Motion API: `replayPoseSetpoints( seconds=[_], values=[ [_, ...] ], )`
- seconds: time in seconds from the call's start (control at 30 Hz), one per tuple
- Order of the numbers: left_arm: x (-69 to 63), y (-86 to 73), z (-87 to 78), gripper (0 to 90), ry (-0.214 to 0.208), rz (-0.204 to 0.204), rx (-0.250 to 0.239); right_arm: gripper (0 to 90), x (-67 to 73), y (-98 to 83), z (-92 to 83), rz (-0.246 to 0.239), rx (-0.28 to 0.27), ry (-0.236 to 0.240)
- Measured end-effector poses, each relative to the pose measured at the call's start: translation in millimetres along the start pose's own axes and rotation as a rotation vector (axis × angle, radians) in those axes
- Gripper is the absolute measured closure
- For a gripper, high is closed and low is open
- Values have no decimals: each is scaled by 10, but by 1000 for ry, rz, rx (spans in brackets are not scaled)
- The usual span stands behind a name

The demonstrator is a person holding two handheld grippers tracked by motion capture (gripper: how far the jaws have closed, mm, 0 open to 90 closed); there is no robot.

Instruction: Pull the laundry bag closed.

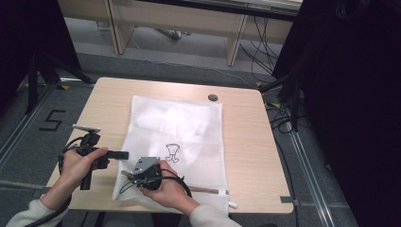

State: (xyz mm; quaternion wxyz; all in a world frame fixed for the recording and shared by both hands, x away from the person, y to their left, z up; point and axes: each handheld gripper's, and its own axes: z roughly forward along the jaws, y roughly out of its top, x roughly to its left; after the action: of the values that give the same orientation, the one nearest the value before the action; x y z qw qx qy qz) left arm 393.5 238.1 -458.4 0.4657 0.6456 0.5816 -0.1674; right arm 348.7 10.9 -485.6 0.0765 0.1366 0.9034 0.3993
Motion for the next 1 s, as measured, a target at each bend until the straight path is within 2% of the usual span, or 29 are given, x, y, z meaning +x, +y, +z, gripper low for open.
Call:
replayPoseSetpoints(
  seconds=[0.03,0.07,0.23,0.33,0.37,0.4,0.43,0.53,0.6,0.73,0.77,0.9,1.0],
  values=[
    [-8,-5,7,869,0,0,-2,826,19,6,14,3,-12,-3],
    [-15,-7,11,869,0,2,-3,826,12,22,31,-29,-24,-8],
    [-31,-12,11,869,-6,3,1,826,31,44,62,-53,-16,-25],
    [-54,-11,10,869,-17,-4,1,827,24,51,59,-14,17,-21],
    [-60,-10,10,870,-20,-4,-1,827,-3,59,59,-22,24,-19],
    [-64,-6,2,870,-25,-4,-5,828,7,58,59,9,31,-24],
    [-70,-4,-7,870,-28,-4,-12,828,-14,65,52,2,45,-31],
    [-78,-3,-20,871,-33,-4,-15,829,-32,63,43,30,65,-36],
    [-83,-2,-15,873,-33,-3,-9,829,-42,51,44,30,93,-22],
    [-89,5,-33,874,-31,0,-9,829,-50,11,52,39,98,-24],
    [-85,8,-40,874,-34,-1,-13,829,-51,1,48,56,90,-23],
    [-77,15,-55,874,-39,-6,-21,830,-75,-25,-14,59,85,-22],
    [-27,28,-70,874,-37,-16,-18,829,-37,-33,-107,67,82,-39]
  ],
)
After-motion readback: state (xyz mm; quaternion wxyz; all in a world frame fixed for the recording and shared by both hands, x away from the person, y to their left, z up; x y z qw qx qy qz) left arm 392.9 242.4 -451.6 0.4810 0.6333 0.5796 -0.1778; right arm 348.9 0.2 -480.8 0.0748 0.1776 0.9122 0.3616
